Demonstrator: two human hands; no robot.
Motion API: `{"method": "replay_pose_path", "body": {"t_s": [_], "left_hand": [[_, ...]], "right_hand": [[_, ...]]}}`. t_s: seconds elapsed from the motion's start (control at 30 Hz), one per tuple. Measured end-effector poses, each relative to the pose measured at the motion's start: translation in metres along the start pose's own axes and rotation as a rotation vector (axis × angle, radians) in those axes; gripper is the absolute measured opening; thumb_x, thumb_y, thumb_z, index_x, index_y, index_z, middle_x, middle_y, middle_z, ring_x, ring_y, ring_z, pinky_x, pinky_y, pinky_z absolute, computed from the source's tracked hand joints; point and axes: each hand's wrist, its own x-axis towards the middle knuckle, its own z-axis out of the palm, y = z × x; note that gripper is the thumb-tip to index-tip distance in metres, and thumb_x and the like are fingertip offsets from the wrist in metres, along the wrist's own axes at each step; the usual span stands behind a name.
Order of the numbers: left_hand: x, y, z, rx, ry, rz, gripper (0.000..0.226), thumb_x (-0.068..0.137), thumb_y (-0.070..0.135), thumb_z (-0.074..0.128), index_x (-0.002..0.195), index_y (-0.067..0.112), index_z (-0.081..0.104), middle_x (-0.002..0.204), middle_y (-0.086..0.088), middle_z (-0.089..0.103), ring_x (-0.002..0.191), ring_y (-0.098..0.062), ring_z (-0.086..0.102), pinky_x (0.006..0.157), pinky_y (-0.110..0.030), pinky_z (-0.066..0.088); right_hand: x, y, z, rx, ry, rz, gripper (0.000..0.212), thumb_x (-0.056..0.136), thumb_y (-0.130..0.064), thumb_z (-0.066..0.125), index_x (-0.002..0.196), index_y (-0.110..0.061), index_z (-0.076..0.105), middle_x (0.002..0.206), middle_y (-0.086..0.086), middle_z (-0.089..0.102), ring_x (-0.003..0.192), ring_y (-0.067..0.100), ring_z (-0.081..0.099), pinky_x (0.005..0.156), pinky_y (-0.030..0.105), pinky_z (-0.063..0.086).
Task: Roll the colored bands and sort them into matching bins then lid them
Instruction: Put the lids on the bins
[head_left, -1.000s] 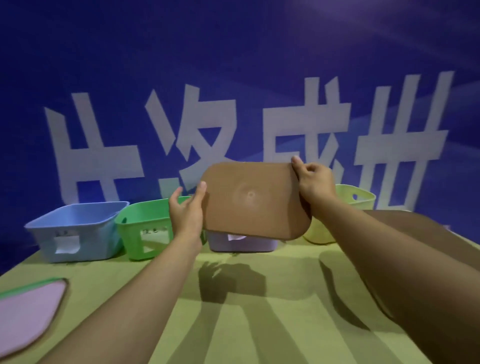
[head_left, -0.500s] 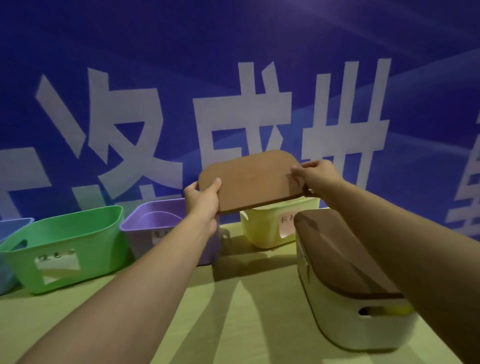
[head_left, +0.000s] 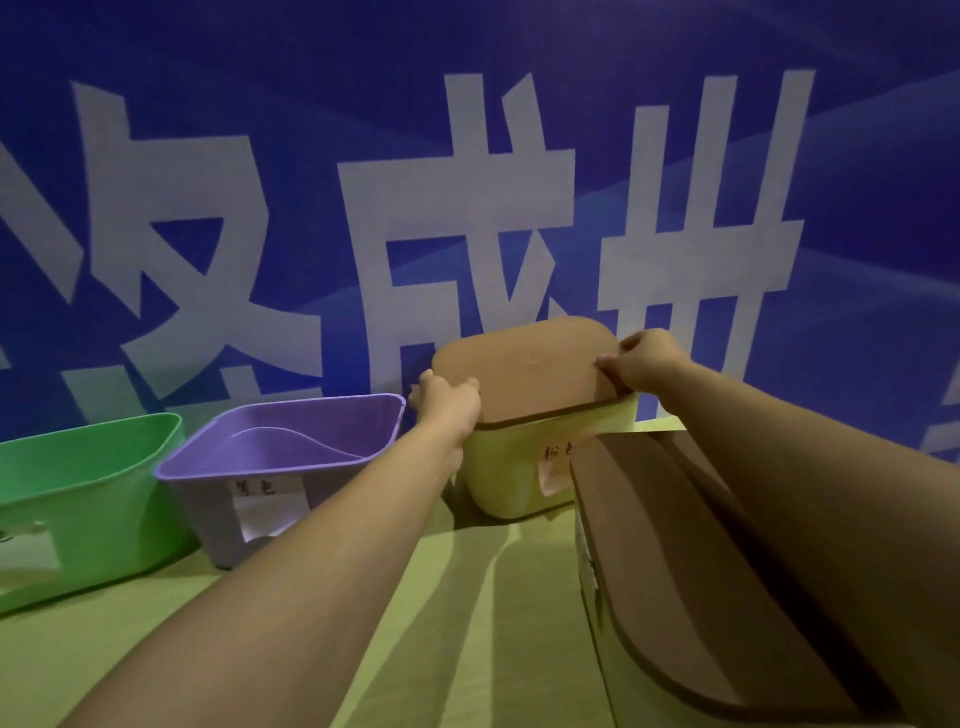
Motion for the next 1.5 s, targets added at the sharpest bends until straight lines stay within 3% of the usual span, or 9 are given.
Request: {"method": "replay_pose_path", "body": {"t_s": [0.27, 0.43, 0.57, 0.67, 0.77, 0.87, 1.03, 1.13, 1.5], "left_hand": [[0.006, -0.015, 0.016, 0.064, -0.076, -0.070, 0.069, 0.102, 0.037, 0.054, 0.159, 0.021, 0.021, 0.152, -0.012, 0.045, 0.132, -0.034, 0.050, 0.111, -0.052, 0.044], [0.009, -0.008, 0.011, 0.099, -0.053, -0.104, 0.059, 0.103, 0.022, 0.054, 0.156, 0.010, 0.029, 0.133, -0.013, 0.055, 0.114, -0.028, 0.055, 0.088, -0.037, 0.046], [0.008, -0.002, -0.002, 0.148, -0.066, -0.140, 0.057, 0.100, 0.016, 0.059, 0.152, 0.011, 0.035, 0.125, -0.013, 0.060, 0.113, -0.031, 0.060, 0.098, -0.044, 0.055], [0.009, -0.001, -0.010, 0.233, -0.113, -0.114, 0.078, 0.101, 0.014, 0.057, 0.163, 0.021, 0.010, 0.139, -0.012, 0.051, 0.117, -0.030, 0.057, 0.093, -0.040, 0.054], [0.006, -0.009, -0.009, 0.362, -0.174, -0.032, 0.056, 0.103, 0.019, 0.052, 0.156, 0.022, 0.033, 0.145, -0.010, 0.048, 0.121, -0.028, 0.055, 0.106, -0.044, 0.048], [0.003, -0.004, -0.003, 0.625, -0.150, 0.006, 0.061, 0.104, 0.018, 0.045, 0.161, 0.019, 0.025, 0.170, -0.009, 0.006, 0.146, -0.035, 0.033, 0.119, -0.047, 0.035], [0.011, 0.015, -0.008, 0.683, -0.106, 0.181, 0.063, 0.088, 0.021, 0.052, 0.149, 0.010, 0.043, 0.153, -0.009, 0.041, 0.139, -0.032, 0.043, 0.106, -0.039, 0.043], [0.021, 0.012, -0.008, 0.720, -0.162, 0.326, 0.055, 0.099, 0.021, 0.051, 0.153, 0.018, 0.040, 0.159, -0.005, 0.038, 0.145, -0.027, 0.036, 0.114, -0.044, 0.037], [0.044, 0.000, 0.003, 1.063, -0.311, 0.331, 0.068, 0.106, 0.055, 0.029, 0.160, 0.013, 0.028, 0.161, -0.011, 0.034, 0.148, -0.032, 0.031, 0.120, -0.048, 0.028]], "right_hand": [[0.027, 0.012, 0.015, -0.162, -0.053, 0.084, 0.034, 0.100, -0.036, 0.065, 0.103, -0.003, 0.054, 0.082, 0.008, 0.052, 0.090, 0.023, 0.057, 0.079, 0.029, 0.044], [0.031, 0.020, 0.019, -0.158, -0.074, 0.081, 0.041, 0.096, -0.042, 0.067, 0.106, -0.003, 0.059, 0.102, 0.013, 0.064, 0.095, 0.025, 0.063, 0.079, 0.031, 0.050], [0.030, 0.020, 0.018, -0.200, -0.120, 0.101, 0.045, 0.095, -0.047, 0.068, 0.106, -0.005, 0.061, 0.100, 0.013, 0.065, 0.091, 0.026, 0.064, 0.082, 0.034, 0.056], [0.025, 0.014, 0.018, -0.309, -0.173, 0.094, 0.050, 0.097, -0.053, 0.061, 0.108, -0.005, 0.061, 0.093, 0.011, 0.062, 0.094, 0.027, 0.063, 0.083, 0.033, 0.053], [0.022, 0.011, 0.019, -0.382, -0.192, 0.086, 0.050, 0.100, -0.056, 0.055, 0.105, -0.006, 0.057, 0.085, 0.008, 0.057, 0.089, 0.026, 0.061, 0.084, 0.031, 0.050], [0.022, 0.008, 0.021, -0.399, -0.194, 0.065, 0.046, 0.101, -0.054, 0.053, 0.105, -0.008, 0.055, 0.084, 0.007, 0.055, 0.085, 0.023, 0.058, 0.088, 0.031, 0.050], [0.023, 0.006, 0.023, -0.435, -0.247, -0.021, 0.039, 0.109, -0.032, 0.045, 0.138, -0.007, 0.046, 0.132, 0.015, 0.053, 0.124, 0.030, 0.053, 0.111, 0.042, 0.041], [0.029, 0.002, 0.030, -0.442, -0.266, -0.181, 0.058, 0.110, -0.041, 0.037, 0.162, -0.021, 0.020, 0.167, 0.011, 0.023, 0.153, 0.037, 0.025, 0.122, 0.052, 0.025], [0.037, 0.004, 0.041, -0.710, -0.417, -0.273, 0.068, 0.104, -0.065, 0.019, 0.163, -0.031, 0.016, 0.171, 0.004, 0.013, 0.157, 0.032, 0.011, 0.125, 0.051, 0.009]]}}
